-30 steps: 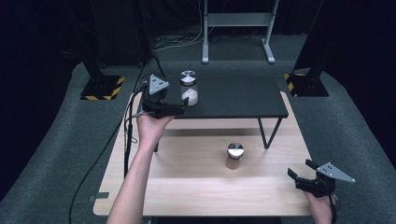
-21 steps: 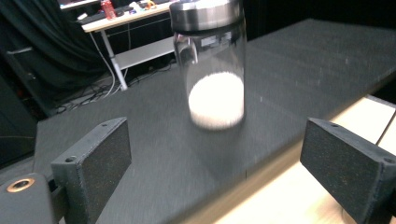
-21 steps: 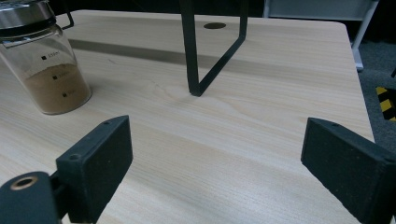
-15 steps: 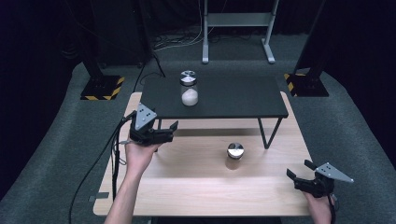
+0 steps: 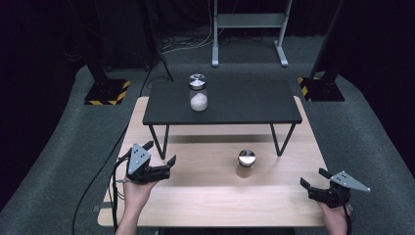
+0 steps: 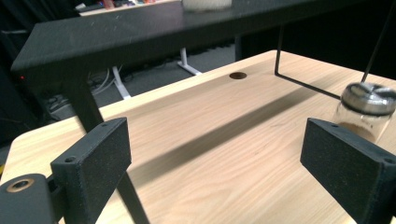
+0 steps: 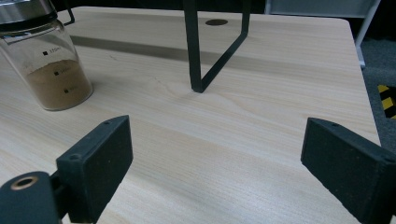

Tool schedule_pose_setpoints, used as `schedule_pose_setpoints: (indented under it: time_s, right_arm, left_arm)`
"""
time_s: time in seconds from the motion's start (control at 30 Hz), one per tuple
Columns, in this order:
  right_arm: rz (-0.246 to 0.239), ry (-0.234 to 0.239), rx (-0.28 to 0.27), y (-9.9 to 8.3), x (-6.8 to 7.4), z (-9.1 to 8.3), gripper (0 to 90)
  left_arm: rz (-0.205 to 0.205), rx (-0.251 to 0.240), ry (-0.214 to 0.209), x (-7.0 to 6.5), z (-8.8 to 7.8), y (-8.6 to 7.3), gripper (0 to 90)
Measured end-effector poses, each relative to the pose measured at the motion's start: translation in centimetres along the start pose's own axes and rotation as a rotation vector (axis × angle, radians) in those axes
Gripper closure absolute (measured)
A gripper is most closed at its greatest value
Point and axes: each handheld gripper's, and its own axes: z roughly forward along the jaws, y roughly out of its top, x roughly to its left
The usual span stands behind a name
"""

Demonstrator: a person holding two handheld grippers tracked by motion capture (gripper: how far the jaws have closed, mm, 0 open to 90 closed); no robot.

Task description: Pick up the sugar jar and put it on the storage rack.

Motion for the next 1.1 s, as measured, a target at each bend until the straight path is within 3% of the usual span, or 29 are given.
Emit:
schedule_pose_setpoints:
  time_s: [0.13, 0.37, 0.47, 0.7, 0.8, 0.93, 1.1]
  right_arm:
    - [0.002, 0.000, 0.004, 0.0, 0.0, 0.0, 7.6]
    - [0.003, -0.008, 0.015, 0.1, 0.1, 0.0, 7.6]
    - [0.003, -0.008, 0.015, 0.1, 0.1, 0.0, 7.6]
    - [0.000, 0.002, 0.031, 0.3, 0.0, 0.3, 7.5]
    - [-0.004, 0.007, 0.041, 0.5, 0.0, 0.4, 7.5]
    - [-0.001, 0.009, 0.045, 0.5, -0.1, 0.4, 7.5]
    - [0.004, 0.011, 0.050, 0.6, -0.1, 0.5, 7.5]
  left_arm:
    - [-0.021, 0.005, 0.007, 0.1, -0.6, -2.3, 8.0]
    - [0.016, 0.038, 0.036, -0.6, -1.0, -5.4, 7.9]
    - [-0.002, 0.031, 0.030, -0.5, -1.1, -6.8, 8.0]
    - [0.008, 0.042, 0.027, -0.4, -1.4, -8.4, 8.0]
    - [-0.016, 0.035, 0.020, -0.2, -1.4, -9.0, 8.0]
    - [0.008, 0.057, 0.026, -0.4, -1.1, -9.1, 8.0]
    - [0.002, 0.081, 0.024, -0.2, -0.6, -9.2, 8.0]
